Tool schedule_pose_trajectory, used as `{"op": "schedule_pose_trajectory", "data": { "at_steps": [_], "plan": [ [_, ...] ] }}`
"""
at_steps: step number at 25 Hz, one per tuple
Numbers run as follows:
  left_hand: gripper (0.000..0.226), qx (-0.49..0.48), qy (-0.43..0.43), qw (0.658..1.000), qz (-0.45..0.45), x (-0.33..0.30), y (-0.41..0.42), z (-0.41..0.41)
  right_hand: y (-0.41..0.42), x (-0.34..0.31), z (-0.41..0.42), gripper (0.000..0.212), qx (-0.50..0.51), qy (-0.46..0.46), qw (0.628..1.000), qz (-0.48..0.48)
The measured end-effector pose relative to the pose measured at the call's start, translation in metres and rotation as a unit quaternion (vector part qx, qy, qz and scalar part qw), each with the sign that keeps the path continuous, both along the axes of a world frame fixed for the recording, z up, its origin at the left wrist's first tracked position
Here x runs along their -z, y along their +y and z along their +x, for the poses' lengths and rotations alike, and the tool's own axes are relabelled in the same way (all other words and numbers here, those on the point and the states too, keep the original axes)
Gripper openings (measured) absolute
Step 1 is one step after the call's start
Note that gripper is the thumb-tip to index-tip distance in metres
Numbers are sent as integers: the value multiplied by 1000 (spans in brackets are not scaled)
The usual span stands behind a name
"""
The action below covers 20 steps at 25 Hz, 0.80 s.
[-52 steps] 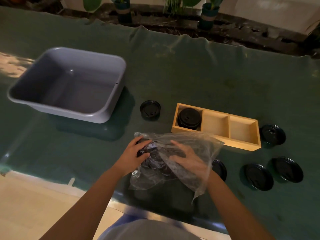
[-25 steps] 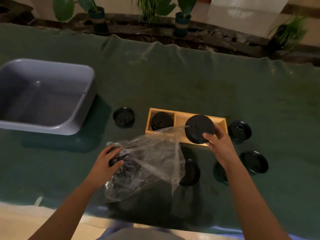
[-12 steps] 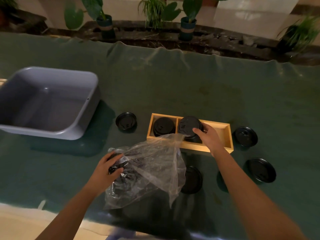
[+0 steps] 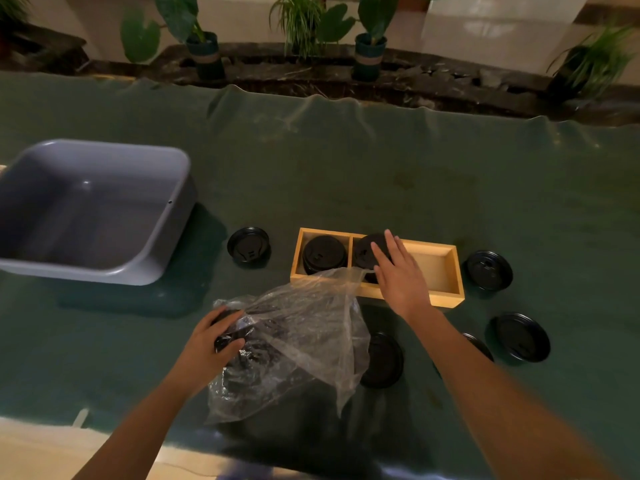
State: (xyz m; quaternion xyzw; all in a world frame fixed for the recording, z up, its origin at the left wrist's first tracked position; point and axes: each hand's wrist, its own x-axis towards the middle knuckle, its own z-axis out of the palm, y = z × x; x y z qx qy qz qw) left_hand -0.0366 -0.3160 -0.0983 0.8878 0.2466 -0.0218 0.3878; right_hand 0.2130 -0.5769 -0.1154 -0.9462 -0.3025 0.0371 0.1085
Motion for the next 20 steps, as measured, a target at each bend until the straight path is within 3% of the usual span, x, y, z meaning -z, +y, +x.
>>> {"op": "schedule_pose_trajectory", "data": {
  "at_steps": [6,10,11,14,16,20],
  "plan": [
    [52,6,0,1000,11,-1,1,1,2,2,-1,52,26,81,993,77],
    [53,5,-5,1000,13,-1,-1,0,1,-3,-1,55,111,167,960,193],
    [53,5,-6,1000,16,-1,0,1,1,-3,-1,54,119,155,967,161],
    [52,8,5,1000,16,-1,0,2,0,1,-3,52,96,-15,995,-29],
    [52,5,9,1000,12,0,1,2,-3,3,-7,51,50,-70,995,-56],
    [53,5,7,1000,10,2,1,1,-4,6,-18,56,-15,2,994,-112]
  ]
}}
